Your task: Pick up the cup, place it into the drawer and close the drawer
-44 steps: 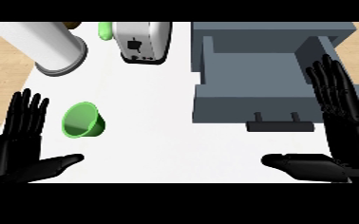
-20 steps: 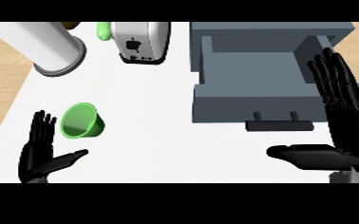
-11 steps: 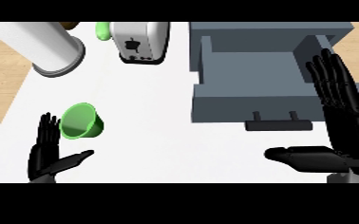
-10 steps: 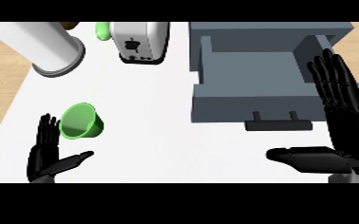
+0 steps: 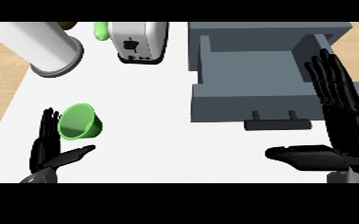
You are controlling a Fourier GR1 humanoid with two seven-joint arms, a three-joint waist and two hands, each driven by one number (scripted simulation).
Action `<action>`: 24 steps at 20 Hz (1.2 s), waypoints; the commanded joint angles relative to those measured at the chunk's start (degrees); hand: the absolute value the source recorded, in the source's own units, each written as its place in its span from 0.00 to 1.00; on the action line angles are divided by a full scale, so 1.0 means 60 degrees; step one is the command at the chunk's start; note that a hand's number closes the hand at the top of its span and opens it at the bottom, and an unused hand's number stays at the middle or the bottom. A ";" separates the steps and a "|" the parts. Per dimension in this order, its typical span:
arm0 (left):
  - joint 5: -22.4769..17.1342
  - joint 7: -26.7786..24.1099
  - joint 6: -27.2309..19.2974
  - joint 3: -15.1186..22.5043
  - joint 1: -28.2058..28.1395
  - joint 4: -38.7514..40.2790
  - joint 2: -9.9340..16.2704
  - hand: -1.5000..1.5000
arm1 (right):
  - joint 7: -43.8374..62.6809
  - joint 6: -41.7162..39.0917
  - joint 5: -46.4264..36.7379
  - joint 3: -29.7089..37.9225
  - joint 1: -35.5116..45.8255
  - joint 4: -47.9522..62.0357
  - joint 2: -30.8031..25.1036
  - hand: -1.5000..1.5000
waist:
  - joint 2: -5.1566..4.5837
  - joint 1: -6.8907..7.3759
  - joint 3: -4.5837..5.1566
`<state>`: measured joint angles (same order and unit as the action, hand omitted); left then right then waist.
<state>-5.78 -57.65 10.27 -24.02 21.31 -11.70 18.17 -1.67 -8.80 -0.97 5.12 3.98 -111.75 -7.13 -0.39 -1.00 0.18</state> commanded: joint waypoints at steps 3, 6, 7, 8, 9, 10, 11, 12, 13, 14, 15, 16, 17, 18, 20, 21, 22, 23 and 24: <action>-0.0013 -0.0316 0.0531 -0.0023 0.0610 0.0265 0.0047 0.00 | 0.0114 -0.0078 0.0250 0.0251 0.0683 0.0622 -0.0126 0.00 | -0.0032 -0.0030 0.0007; -0.0059 -0.0622 0.1358 0.0014 0.0174 0.0226 0.0064 0.00 | -0.0115 -0.0277 0.0288 0.0354 0.0171 0.0371 -0.0269 0.00 | -0.0010 -0.0026 0.0002; -0.0199 -0.0574 0.1341 -0.0085 0.0377 0.0042 0.0008 0.00 | 0.0595 -0.0040 0.0103 -0.0058 0.0491 -0.0060 -0.0065 0.00 | 0.0008 0.0004 0.0003; -0.0114 -0.0858 0.1295 -0.0037 0.0242 0.0137 -0.0097 0.00 | 0.0015 -0.0086 0.0046 -0.0098 -0.0028 0.0028 0.0077 0.00 | -0.0019 -0.0069 0.0011; -0.0089 -0.0769 0.1228 0.0006 0.0385 0.0129 -0.0271 0.00 | 0.0238 -0.0151 0.0018 -0.0194 -0.0130 -0.0231 0.0017 0.00 | -0.0015 -0.0099 0.0013; -0.0128 -0.0398 0.1589 0.0011 0.0590 0.0068 0.0002 0.00 | 0.0335 -0.0102 0.0239 0.0042 0.0226 -0.0025 -0.0014 0.00 | -0.0009 -0.0045 0.0006; -0.0115 -0.0848 0.1826 0.0045 0.0236 0.0010 -0.0172 0.00 | -0.0580 -0.0221 0.0015 0.0118 0.0004 0.0442 -0.0084 0.00 | -0.0022 -0.0019 0.0004; -0.0109 -0.0659 0.1638 0.0080 0.0512 -0.0042 -0.0317 0.00 | -0.0010 -0.0247 0.0238 0.0119 0.0239 0.0353 -0.0109 0.00 | -0.0010 -0.0018 0.0003; -0.0124 -0.0739 0.1543 0.0073 0.0540 -0.0033 -0.0507 0.00 | 0.0200 0.0063 -0.0048 -0.0112 0.0516 0.0316 0.0104 0.00 | -0.0017 -0.0009 0.0007; -0.0187 -0.1056 0.2210 0.0028 0.0143 -0.0086 -0.0304 0.00 | 0.0270 -0.0266 0.0242 0.0093 0.0141 -0.0022 -0.0179 0.00 | -0.0017 -0.0064 0.0016; -0.0308 -0.0249 0.2057 -0.0009 0.0826 -0.0166 -0.0379 0.00 | 0.0412 -0.0025 0.0097 -0.0231 0.0025 -0.0184 0.0187 0.00 | 0.0013 -0.0045 0.0003; -0.0226 -0.0587 0.2079 0.0088 0.0581 -0.0140 -0.0641 0.00 | 0.0032 -0.0234 0.0390 0.0183 0.0211 0.0489 -0.0025 0.00 | -0.0013 -0.0012 0.0000; -0.0215 -0.0746 0.2451 0.0132 0.0476 -0.0256 -0.0570 1.00 | -0.0174 -0.0068 0.0095 0.0231 0.0612 0.0960 -0.0055 0.00 | -0.0030 0.0051 0.0003; -0.0396 -0.0251 0.2832 -0.0047 0.0682 -0.0121 -0.0113 1.00 | 0.0196 -0.0157 0.0242 -0.0122 0.0017 -0.0026 0.0131 0.00 | -0.0020 -0.0107 0.0016; -0.0363 -0.0264 0.2864 0.0080 0.0869 -0.0307 -0.0436 1.00 | -0.0215 -0.0392 0.0341 0.0301 0.0101 0.0638 -0.0218 0.00 | -0.0029 -0.0065 0.0005; -0.0329 -0.0449 0.3002 0.0163 0.0511 -0.0309 -0.0582 1.00 | -0.0154 -0.0129 0.0096 -0.0005 -0.0030 0.0303 0.0092 0.00 | 0.0004 -0.0008 -0.0001; -0.0288 -0.0403 0.3332 0.0203 0.0592 -0.0259 -0.0474 1.00 | -0.0044 -0.0298 0.0342 0.0176 0.0010 0.0334 -0.0076 0.00 | -0.0044 -0.0123 0.0019; -0.0459 -0.0242 0.3387 0.0078 0.0760 -0.0312 -0.0487 1.00 | -0.0032 -0.0467 0.0437 0.0326 0.0120 0.0418 -0.0303 0.00 | -0.0033 -0.0091 0.0013; -0.0517 -0.0288 0.3283 0.0057 0.0888 -0.0441 -0.0631 1.00 | -0.0033 -0.0052 -0.0065 -0.0108 0.0246 0.0485 0.0104 0.00 | -0.0026 -0.0027 0.0011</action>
<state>-7.93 -54.19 21.47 -23.38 25.73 -13.83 15.32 -1.71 -10.08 0.20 5.60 4.84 -109.44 -7.37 -0.52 -1.32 0.24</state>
